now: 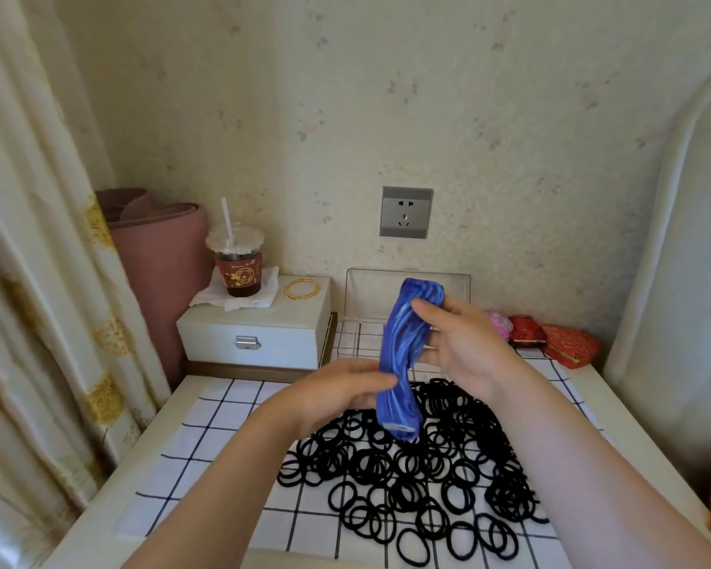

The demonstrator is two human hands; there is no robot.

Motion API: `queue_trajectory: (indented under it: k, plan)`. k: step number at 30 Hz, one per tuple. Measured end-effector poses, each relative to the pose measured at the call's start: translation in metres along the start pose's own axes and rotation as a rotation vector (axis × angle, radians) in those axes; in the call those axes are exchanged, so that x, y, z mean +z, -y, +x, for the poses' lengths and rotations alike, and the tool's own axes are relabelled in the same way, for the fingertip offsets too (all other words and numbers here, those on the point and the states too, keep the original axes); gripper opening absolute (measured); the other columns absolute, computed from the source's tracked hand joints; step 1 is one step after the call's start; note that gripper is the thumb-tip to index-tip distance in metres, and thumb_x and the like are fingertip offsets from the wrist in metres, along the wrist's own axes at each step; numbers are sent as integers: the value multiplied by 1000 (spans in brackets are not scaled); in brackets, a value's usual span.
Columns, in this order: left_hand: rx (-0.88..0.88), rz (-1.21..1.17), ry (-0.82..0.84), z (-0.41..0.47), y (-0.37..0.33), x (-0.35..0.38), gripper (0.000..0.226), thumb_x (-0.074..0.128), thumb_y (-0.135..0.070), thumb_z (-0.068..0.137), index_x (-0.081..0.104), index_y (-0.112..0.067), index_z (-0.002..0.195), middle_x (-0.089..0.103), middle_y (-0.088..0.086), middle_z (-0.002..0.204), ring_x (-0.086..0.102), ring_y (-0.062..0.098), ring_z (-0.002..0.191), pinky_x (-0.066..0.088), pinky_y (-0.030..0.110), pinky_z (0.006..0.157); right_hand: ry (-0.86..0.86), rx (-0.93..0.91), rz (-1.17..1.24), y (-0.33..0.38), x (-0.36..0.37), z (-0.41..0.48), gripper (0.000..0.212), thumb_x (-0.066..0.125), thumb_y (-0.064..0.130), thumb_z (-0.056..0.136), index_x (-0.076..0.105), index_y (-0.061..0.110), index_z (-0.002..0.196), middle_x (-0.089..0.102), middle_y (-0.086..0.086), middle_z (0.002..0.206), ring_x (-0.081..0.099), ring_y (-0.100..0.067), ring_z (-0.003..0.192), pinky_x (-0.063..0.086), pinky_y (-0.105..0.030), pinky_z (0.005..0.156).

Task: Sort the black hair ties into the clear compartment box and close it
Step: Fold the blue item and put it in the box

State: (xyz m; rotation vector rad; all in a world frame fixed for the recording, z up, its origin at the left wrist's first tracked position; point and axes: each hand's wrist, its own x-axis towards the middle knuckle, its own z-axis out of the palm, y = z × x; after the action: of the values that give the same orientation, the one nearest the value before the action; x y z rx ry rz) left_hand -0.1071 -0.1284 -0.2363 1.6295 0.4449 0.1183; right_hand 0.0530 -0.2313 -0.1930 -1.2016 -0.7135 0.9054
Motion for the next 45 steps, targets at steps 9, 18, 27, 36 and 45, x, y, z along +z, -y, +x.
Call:
queue_trajectory:
  k: [9,18,27,36,45]
  plan:
    - [-85,-228,-110,-14,-5,-11,26,62,-6,94,58,-8,120,72,13,97,71,23,81,61,35,75,-477,84,-240,-23,-37,12,25,60,2,94,59,3,119,68,-21,102,72,-33,70,58,-31,48]
    - [162,-698,94,-20,-30,-29,50,50,10,82,55,6,131,63,26,123,69,32,101,56,43,94,-165,62,-1151,-25,-21,7,41,66,25,83,64,33,123,62,3,128,60,-17,114,48,-32,95]
    - [306,-326,-392,-10,-47,-9,19,63,-4,92,73,-6,108,76,16,97,75,23,89,61,25,75,-170,-626,-737,7,25,-16,15,73,27,77,58,24,79,55,12,79,47,-5,66,40,-19,63]
    - [315,20,-475,-8,-49,-12,27,62,-34,94,78,-24,75,42,2,57,34,13,54,33,18,50,-172,-421,-547,6,23,-6,6,75,23,86,78,26,82,74,9,79,60,-8,69,51,-21,69]
    - [297,-136,-370,-5,-46,-13,36,51,-35,98,73,-12,82,75,2,87,69,12,83,55,24,79,-130,-296,-299,7,26,-3,21,54,17,101,71,9,91,76,-7,88,69,-13,78,56,-27,74]
